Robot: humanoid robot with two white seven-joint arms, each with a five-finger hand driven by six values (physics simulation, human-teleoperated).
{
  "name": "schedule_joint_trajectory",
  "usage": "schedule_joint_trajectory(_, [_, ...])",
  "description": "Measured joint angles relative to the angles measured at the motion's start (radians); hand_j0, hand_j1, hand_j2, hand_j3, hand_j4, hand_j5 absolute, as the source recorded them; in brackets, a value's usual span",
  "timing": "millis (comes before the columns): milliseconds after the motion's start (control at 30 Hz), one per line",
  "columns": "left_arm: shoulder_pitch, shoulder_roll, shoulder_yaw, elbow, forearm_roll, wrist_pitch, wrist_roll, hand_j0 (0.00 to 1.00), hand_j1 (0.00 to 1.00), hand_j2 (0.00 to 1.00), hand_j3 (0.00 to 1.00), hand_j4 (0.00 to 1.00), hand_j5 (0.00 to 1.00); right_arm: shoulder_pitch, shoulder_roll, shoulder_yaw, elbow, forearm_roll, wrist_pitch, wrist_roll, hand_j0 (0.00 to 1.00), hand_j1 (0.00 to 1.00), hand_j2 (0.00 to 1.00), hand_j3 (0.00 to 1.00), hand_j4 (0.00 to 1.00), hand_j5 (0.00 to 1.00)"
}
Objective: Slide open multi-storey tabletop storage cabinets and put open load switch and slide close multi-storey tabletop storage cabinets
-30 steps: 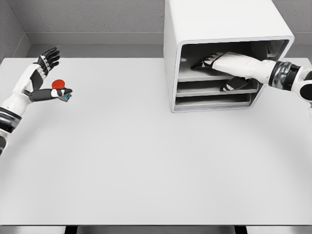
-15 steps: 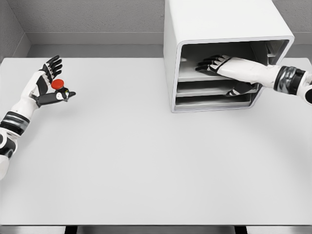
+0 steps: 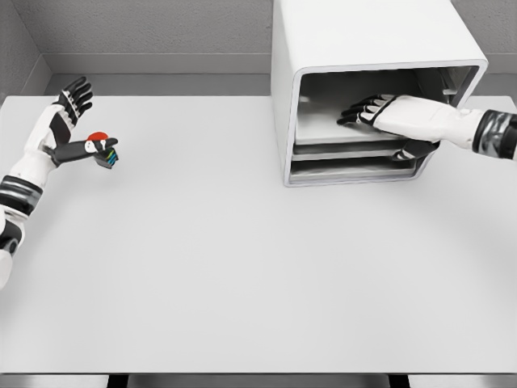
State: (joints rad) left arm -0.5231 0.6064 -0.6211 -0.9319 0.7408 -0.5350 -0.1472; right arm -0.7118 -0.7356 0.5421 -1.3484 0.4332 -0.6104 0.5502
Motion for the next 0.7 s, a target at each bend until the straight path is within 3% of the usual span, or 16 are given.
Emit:
schedule_joint_trajectory(267, [0.028, 0.005, 0.001, -0.004, -0.002, 0.001, -0.002, 1.00, 1.00, 1.00, 1.00, 1.00, 1.00, 0.025, -0.058, 0.000, -0.102, 0.011, -0.002, 0.001, 0.94, 0.94, 0.94, 0.94, 0.94, 0.94])
schedule_joint_trajectory(700, [0.057, 0.019, -0.005, 0.006, -0.007, 0.006, -0.018, 1.00, 1.00, 1.00, 1.00, 1.00, 1.00, 0.069, -0.130, -0.002, -0.200, 0.009, 0.000, -0.001, 0.94, 0.94, 0.94, 0.94, 0.94, 0.94])
